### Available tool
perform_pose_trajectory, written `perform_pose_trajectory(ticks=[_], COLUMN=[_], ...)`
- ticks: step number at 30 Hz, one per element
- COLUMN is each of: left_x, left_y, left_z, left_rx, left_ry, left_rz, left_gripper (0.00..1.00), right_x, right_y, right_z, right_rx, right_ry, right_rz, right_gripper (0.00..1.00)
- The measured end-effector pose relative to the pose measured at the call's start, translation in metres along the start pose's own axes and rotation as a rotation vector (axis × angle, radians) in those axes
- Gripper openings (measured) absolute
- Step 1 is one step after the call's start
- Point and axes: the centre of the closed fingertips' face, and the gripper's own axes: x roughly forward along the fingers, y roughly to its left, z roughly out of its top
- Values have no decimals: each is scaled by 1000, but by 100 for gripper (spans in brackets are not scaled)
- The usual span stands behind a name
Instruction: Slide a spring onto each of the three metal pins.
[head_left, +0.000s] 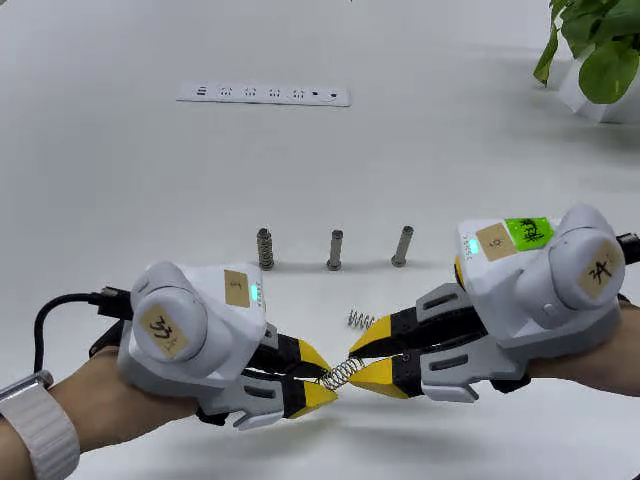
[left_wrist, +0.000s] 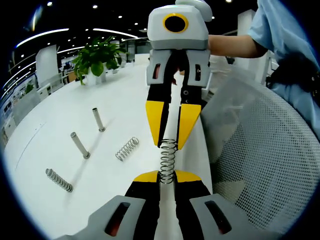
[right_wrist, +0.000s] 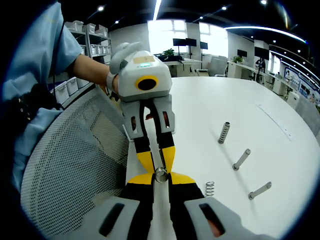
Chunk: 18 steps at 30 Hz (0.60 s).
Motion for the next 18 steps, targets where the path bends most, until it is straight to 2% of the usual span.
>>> perform_pose_trajectory(ticks=[4, 7, 11, 18], left_x=[0, 0, 1, 4], left_y=[0, 0, 1, 0], left_z=[0, 4, 4, 9], left_rx=[6, 8, 18, 20], left_ry=[8, 6, 10, -2], left_rz=[-10, -14, -19, -24], left_gripper=[9, 9, 9, 9], right_x=[-1, -1, 1, 9], right_y=[0, 0, 2, 2], right_z=[-1, 0, 4, -1], right_rx=[-14, -42, -84, -131], right_ry=[11, 27, 62, 132], right_rz=[3, 11, 22, 56], right_gripper=[13, 26, 23, 18])
